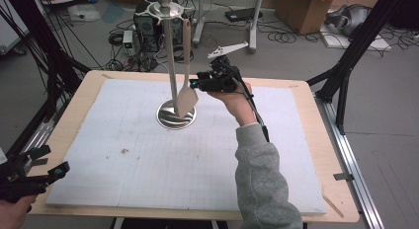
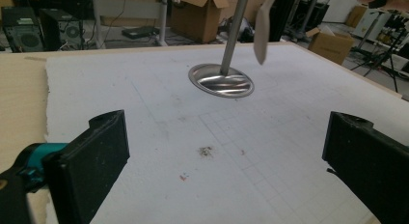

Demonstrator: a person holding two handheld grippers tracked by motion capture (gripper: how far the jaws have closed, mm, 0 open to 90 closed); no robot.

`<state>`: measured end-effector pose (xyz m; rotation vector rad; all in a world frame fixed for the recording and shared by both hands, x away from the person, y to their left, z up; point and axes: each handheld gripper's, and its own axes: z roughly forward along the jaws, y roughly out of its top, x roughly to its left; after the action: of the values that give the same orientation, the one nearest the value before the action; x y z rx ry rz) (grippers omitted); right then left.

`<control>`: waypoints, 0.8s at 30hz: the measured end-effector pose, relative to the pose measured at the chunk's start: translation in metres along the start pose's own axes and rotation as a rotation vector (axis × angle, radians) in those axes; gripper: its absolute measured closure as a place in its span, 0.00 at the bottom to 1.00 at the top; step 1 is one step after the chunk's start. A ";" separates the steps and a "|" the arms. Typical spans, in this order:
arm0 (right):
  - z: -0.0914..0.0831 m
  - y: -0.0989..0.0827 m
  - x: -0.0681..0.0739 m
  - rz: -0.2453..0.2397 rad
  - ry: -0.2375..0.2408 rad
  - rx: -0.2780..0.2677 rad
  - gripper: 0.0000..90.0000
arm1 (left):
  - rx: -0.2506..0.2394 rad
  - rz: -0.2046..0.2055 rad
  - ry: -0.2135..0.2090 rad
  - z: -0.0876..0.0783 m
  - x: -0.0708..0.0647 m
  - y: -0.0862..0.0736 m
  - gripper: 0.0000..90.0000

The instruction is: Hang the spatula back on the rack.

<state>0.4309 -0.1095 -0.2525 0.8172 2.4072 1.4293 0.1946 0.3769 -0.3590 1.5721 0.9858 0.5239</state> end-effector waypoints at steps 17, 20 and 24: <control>-0.029 -0.014 0.010 -0.017 -0.009 -0.053 0.19 | -0.001 0.014 0.002 0.010 0.001 0.004 0.03; -0.034 -0.017 0.011 -0.042 -0.015 -0.056 0.19 | 0.005 0.014 -0.006 0.014 0.002 0.004 0.03; -0.041 -0.024 0.011 -0.040 -0.017 -0.063 0.19 | 0.000 0.018 -0.014 0.018 0.001 0.006 0.03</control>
<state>0.3946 -0.1421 -0.2515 0.7592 2.3399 1.4691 0.2116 0.3674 -0.3580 1.5840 0.9618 0.5251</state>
